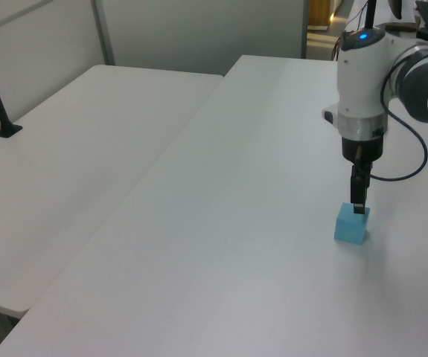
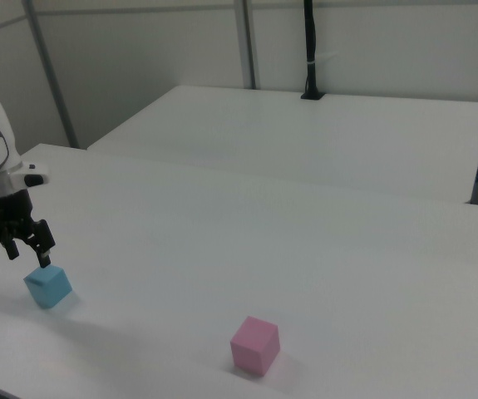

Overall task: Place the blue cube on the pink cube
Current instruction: 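Close the gripper on the light-blue cube, then lift the light-blue cube and carry it over the pink cube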

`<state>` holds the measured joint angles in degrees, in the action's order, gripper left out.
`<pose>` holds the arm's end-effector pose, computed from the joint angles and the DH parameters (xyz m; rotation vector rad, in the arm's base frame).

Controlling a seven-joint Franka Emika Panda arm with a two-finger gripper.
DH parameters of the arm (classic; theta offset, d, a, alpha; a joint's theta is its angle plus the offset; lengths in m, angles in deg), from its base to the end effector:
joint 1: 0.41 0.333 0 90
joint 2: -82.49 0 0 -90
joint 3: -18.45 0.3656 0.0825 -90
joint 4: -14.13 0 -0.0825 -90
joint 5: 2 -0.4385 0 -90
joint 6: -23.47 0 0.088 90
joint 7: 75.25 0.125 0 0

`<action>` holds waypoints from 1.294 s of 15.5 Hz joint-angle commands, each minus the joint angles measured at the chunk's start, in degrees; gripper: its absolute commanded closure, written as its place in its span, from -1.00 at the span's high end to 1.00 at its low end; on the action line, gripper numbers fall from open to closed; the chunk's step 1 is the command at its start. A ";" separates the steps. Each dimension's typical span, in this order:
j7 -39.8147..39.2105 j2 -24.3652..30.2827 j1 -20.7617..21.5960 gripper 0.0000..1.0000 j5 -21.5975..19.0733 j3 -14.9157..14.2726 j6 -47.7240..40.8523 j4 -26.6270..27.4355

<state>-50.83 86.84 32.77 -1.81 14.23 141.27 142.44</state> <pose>0.4713 0.2603 0.3934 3.0894 0.1259 -0.1508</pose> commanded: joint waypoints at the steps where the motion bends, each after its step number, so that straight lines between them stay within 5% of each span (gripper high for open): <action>1: 0.27 -2.06 0.04 1.00 -0.80 -0.35 3.93 1.68; 10: 0.36 -6.99 -0.31 0.96 -0.71 -0.35 9.56 1.77; 12: 0.27 -6.99 -0.66 -0.04 -0.71 -0.26 9.73 1.68; 14: -0.16 -6.90 -1.01 -0.66 -0.71 -0.26 9.65 1.68; 20: -0.43 -5.24 -1.10 -0.77 -0.71 -0.35 4.58 -1.55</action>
<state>-50.83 79.53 31.86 -1.81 14.03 149.66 143.30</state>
